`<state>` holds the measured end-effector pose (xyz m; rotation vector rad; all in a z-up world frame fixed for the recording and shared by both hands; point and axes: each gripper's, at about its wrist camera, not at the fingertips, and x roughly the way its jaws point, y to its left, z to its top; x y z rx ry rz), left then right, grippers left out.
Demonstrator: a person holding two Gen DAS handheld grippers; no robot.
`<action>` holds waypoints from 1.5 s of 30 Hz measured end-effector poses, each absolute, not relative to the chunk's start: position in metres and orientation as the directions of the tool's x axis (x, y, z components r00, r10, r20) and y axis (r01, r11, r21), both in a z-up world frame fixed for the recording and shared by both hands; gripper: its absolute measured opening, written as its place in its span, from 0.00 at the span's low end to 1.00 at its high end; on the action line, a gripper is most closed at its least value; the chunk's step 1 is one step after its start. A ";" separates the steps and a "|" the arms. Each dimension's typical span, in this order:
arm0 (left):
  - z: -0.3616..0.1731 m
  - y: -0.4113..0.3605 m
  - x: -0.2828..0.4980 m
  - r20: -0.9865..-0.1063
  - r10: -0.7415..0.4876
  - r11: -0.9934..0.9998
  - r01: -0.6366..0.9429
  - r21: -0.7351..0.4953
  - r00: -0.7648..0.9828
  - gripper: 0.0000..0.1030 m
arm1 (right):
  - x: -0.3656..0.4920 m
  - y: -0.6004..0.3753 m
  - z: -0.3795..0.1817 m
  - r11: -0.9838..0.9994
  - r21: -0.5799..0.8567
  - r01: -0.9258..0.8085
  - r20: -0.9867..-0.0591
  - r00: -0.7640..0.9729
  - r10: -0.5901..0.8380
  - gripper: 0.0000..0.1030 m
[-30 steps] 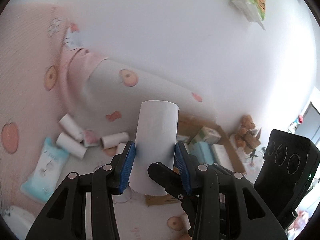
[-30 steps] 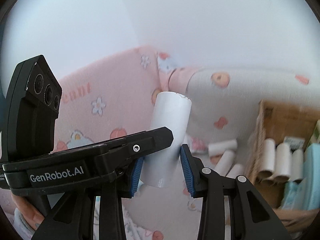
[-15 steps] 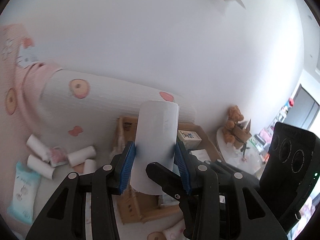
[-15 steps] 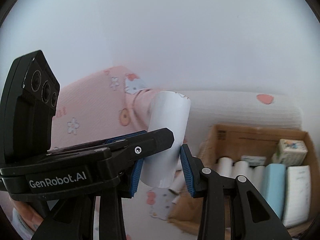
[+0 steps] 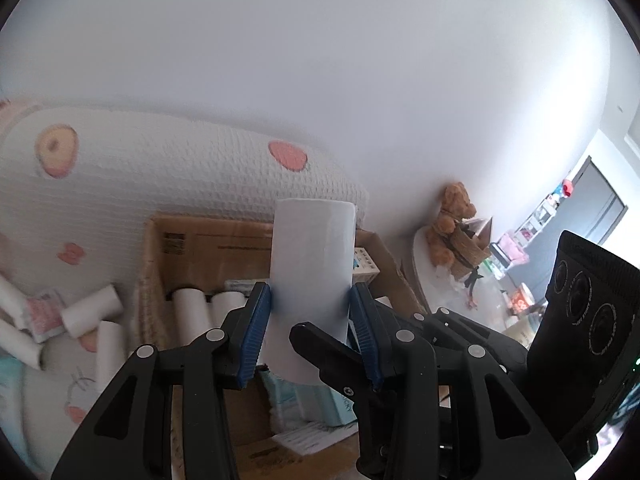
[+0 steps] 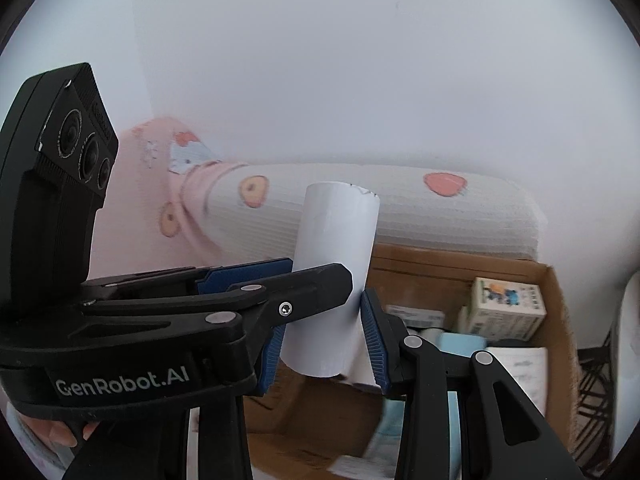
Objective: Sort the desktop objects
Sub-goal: 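Lift the held white tube with the left gripper toward the cardboard box, then lower the tube into the box beside the white rolls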
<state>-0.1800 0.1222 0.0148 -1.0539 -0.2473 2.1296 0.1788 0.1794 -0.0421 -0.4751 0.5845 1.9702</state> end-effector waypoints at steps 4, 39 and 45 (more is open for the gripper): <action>-0.006 0.132 -0.202 -0.635 0.698 -0.702 -0.495 -0.513 -0.332 0.43 | 0.184 0.197 -0.055 -0.380 0.179 -0.908 -0.616 -0.405 0.676 0.34; -0.118 0.199 -0.278 -0.822 0.569 -0.784 -0.286 -0.552 0.028 0.44 | 0.194 0.288 -0.137 -0.363 0.183 -0.914 -0.934 -0.277 0.226 0.34; -0.135 0.199 -0.282 -0.812 0.580 -0.783 -0.234 -0.576 0.061 0.44 | 0.189 0.281 -0.155 -0.376 0.151 -0.914 -0.957 -0.230 0.175 0.34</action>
